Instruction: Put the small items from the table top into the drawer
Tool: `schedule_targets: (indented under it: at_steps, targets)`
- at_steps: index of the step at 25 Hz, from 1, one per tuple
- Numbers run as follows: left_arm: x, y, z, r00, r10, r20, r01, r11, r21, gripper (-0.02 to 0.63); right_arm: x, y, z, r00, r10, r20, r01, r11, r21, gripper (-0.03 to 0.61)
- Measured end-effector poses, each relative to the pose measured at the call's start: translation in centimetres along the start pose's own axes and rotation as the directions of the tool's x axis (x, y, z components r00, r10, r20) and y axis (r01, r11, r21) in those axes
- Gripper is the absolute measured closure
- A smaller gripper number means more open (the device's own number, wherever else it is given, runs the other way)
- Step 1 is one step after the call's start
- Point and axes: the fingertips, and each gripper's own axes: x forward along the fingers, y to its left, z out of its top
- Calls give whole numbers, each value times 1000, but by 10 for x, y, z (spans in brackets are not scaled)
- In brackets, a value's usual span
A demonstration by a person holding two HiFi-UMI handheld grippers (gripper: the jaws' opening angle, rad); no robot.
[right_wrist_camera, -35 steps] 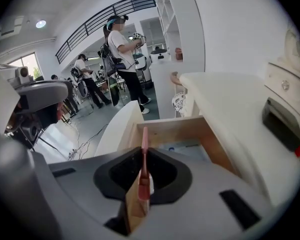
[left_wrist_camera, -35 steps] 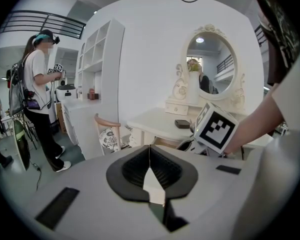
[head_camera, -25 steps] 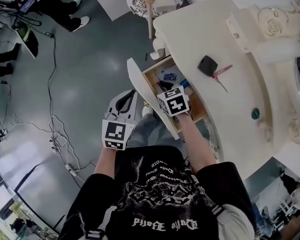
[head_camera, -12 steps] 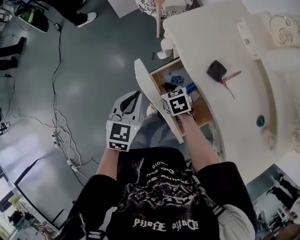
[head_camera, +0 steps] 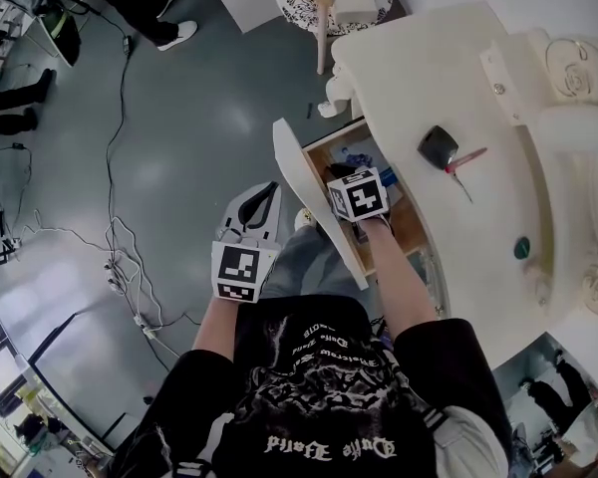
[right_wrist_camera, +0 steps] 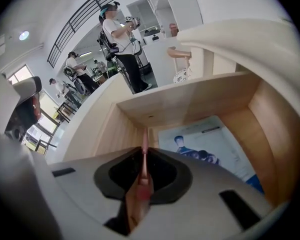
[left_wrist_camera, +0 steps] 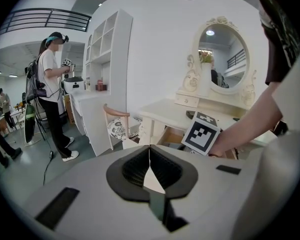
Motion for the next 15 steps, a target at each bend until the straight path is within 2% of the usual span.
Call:
schedule_targets:
  at_steps: [15]
  targets:
    - [2, 0, -2, 1000, 3, -19, -3, 1000, 19, 598, 10, -6, -7, 998, 9, -64, -8, 1000, 28, 526]
